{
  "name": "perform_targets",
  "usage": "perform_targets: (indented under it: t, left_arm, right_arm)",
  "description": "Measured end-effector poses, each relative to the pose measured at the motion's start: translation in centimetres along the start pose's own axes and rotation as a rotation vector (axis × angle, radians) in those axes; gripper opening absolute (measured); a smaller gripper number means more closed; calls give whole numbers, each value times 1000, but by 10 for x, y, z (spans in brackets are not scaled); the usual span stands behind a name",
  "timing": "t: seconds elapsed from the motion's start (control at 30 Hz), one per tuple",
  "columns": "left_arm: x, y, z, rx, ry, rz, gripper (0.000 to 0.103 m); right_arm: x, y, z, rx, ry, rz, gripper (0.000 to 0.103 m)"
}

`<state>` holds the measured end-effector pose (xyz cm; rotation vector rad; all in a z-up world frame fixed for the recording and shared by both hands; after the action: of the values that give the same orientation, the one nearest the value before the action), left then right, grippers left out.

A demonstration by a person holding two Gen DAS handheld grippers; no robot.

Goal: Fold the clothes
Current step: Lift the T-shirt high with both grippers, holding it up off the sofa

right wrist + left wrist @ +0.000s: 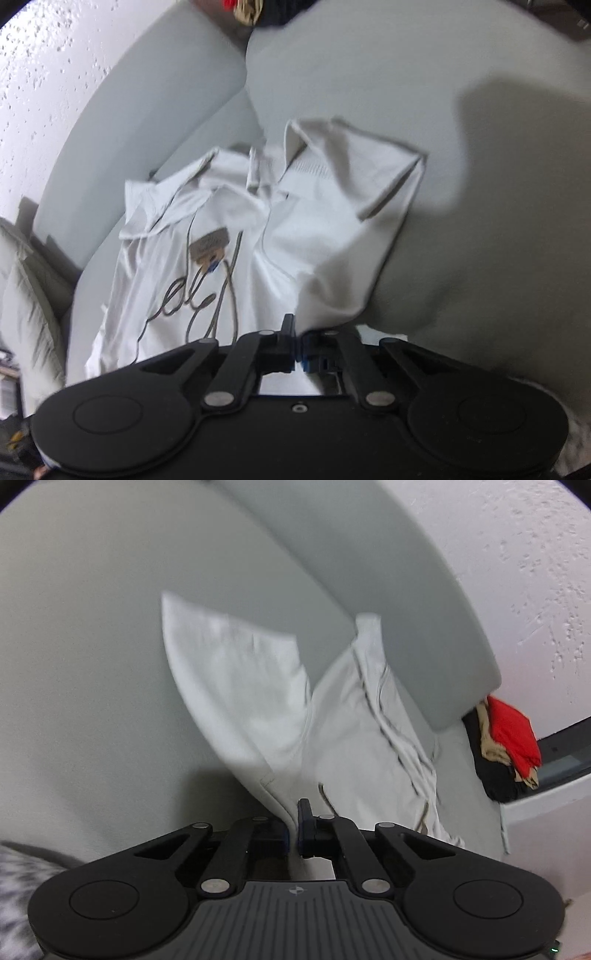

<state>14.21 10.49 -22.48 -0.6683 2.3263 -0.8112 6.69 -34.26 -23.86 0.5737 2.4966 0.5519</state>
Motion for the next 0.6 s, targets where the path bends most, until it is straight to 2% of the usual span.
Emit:
perform_targets:
  t: [0.07,0.17,0.27,0.33,0.4,0.47,0.53,0.6]
  left_arm:
    - [-5,-16,-15,-22,-49,61,1]
    - [-30,-60,-39,-8,-120,132,1]
    - [-68,-123,-75,2,-213,211,1]
    - [-94,-161,-113,56,-302,220,1]
    - [-111,-192,-161,151,-404,219,1]
    - [-116,-213,-204,202,-502,246,1]
    - [-118,-224,-229,209,-540,252,1]
    - [-116,-230,-252,250,-557,237,1]
  right_arm:
    - [0,0,-7,-1,-13,27,3]
    - [-20,11,-16,-100,-11,164,3]
    - [-69,38,-46,-197,-91,223,3]
    - [-106,59,-86,-283,-187,239,3]
    - [-135,82,-142,-376,-311,215,3]
    - [-148,104,-202,-456,-450,148,3]
    - [-149,121,-246,-463,-537,77,3]
    - [-147,134,-271,-429,-544,14,3]
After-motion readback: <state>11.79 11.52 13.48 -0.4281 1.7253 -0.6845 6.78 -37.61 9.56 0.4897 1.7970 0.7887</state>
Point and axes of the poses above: each gripper's, at about its wrist camera, not at the fingertips, and z roughly the way its jaws point, y to its left, x to its underside, the point moved 3 cm from there along z, roughly the way its jaws point, and after that the axes turned 4 degrees about -z, right-handed, at the moved point
